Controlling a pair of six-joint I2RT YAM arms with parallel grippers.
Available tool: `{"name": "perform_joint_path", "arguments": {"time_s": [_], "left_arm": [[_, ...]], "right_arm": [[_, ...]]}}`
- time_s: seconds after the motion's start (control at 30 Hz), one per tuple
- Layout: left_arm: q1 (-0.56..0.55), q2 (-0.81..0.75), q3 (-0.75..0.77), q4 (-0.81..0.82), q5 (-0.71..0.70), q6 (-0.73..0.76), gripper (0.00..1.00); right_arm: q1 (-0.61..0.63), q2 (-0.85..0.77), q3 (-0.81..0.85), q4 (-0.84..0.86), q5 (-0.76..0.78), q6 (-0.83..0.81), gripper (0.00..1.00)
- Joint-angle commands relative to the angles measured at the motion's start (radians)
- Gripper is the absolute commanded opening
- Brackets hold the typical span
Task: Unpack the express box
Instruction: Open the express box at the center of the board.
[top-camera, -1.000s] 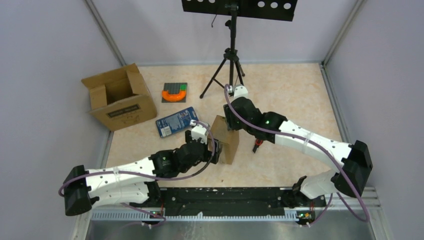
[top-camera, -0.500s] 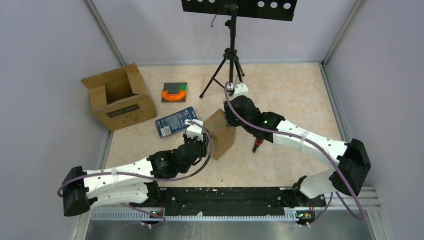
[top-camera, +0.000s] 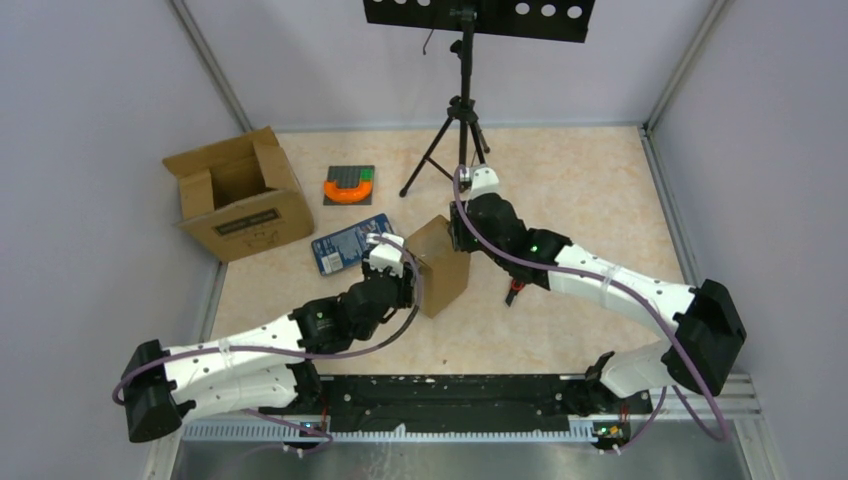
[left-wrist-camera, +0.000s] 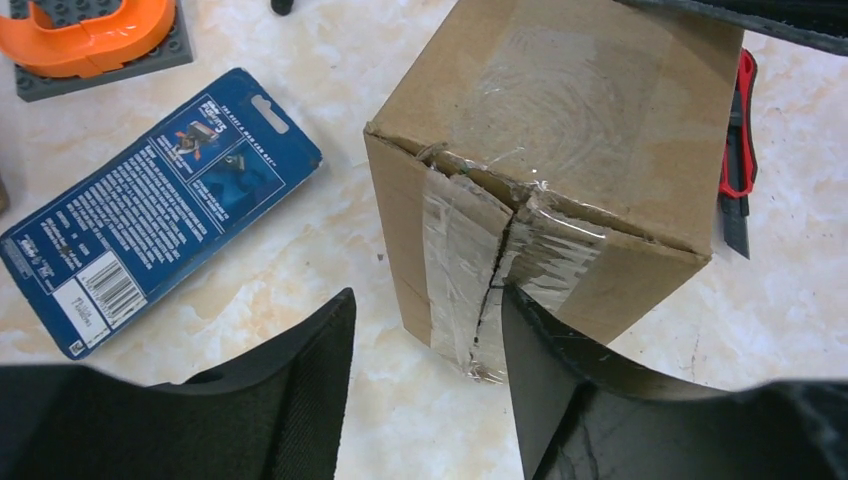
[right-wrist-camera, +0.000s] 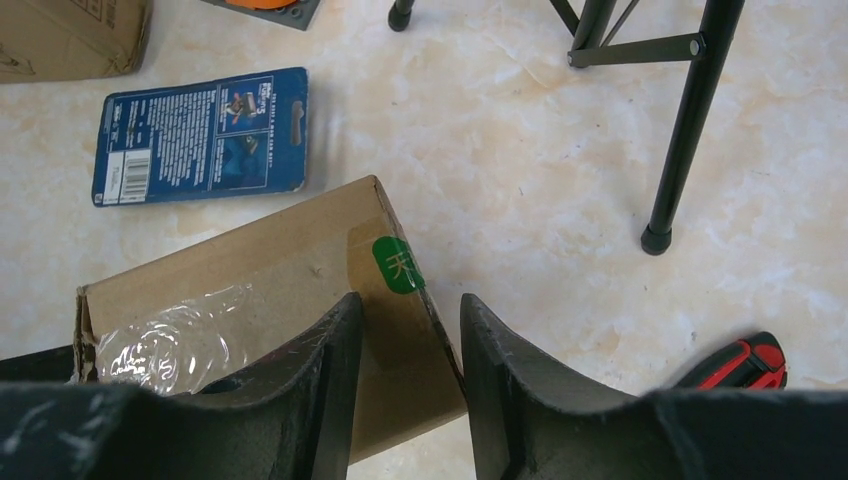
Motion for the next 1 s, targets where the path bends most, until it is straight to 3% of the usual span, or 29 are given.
{"name": "perform_joint_path", "arguments": {"time_s": [0.0,0.1,0.27,0.5,0.6,0.77,0.97], "left_arm": [[0.035,0.013,-0.003,0.059,0.067,0.019,0.62],[0.055,0.042,-0.021,0.098,0.051,0.006,0.73],[0.071,0.127,-0.022,0.188,-0.017,-0.015,0.70],[0.076,0.191,-0.019,0.277,-0.071,0.015,0.52],[0.102,0.181,-0.024,0.292,-0.045,0.036,0.39],[0.175,0.157,-0.048,0.318,0.060,0.070,0.27],[0.256,0.124,-0.039,0.293,0.239,0.133,0.03]], "right_arm": [[-0.009,0.052,-0.057,-0.170,-0.031,-0.038,0.39],[-0.009,0.048,-0.063,-0.167,-0.028,-0.041,0.39],[-0.009,0.056,-0.080,-0.137,-0.037,-0.055,0.38],[-0.009,0.072,-0.103,-0.085,-0.045,-0.097,0.33],[-0.010,0.085,-0.108,-0.066,-0.042,-0.121,0.31],[-0.011,0.102,-0.116,-0.048,-0.045,-0.139,0.28],[-0.020,0.096,-0.136,-0.039,-0.039,-0.139,0.26]]}}
